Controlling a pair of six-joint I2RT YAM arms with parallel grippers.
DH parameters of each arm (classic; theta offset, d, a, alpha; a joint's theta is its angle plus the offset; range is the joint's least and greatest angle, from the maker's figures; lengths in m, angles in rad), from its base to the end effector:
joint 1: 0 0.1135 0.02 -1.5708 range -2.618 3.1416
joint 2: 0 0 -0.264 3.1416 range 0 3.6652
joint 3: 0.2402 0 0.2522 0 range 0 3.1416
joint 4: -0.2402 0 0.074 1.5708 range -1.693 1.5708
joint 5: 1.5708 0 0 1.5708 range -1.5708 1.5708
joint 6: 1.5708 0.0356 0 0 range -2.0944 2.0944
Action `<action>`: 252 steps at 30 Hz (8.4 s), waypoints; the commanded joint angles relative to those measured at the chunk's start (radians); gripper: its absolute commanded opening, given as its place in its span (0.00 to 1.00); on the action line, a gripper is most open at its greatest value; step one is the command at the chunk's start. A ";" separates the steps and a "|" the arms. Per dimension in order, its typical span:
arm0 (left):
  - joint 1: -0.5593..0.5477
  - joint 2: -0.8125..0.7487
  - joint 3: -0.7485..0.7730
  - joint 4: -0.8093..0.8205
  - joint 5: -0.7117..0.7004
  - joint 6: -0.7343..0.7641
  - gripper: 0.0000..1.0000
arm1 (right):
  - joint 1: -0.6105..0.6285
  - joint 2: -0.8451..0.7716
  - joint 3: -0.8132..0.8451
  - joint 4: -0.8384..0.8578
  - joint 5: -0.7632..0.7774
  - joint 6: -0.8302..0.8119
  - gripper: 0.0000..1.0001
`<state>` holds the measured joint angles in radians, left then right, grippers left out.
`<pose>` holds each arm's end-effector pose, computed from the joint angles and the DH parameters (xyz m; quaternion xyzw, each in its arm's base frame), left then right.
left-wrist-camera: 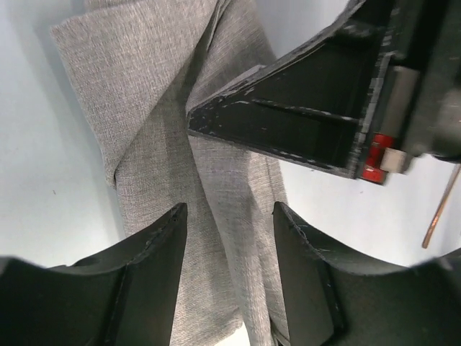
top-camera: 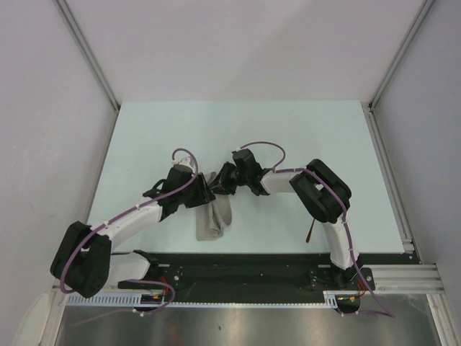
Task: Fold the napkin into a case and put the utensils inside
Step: Fold the 2/3-rectangle-folded napkin at the center of the board.
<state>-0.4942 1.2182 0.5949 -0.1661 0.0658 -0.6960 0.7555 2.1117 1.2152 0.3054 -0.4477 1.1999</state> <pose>0.2101 -0.1158 0.1892 -0.0806 0.9207 -0.2386 0.2981 0.3125 0.3155 0.1268 0.0877 0.8623 0.4899 0.0940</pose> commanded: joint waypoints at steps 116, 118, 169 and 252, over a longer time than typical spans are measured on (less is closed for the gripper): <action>0.115 0.454 0.183 0.059 -0.166 -0.094 0.13 | 0.065 -0.090 0.130 -0.618 0.771 -0.651 0.00; 0.117 0.439 0.166 0.079 -0.156 -0.080 0.14 | 0.064 -0.096 0.127 -0.621 0.784 -0.651 0.00; -0.056 0.168 0.149 0.082 0.094 0.078 0.54 | -0.027 -0.233 0.035 -0.439 0.356 -0.576 0.31; -0.652 0.201 0.361 -0.543 -0.578 -0.162 0.00 | -0.130 -0.266 -0.600 0.571 -0.141 -0.025 1.00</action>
<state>-1.1561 1.4849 0.9630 -0.7113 -0.5117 -0.8799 0.5896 1.8145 0.6147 0.7898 -0.5877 1.1469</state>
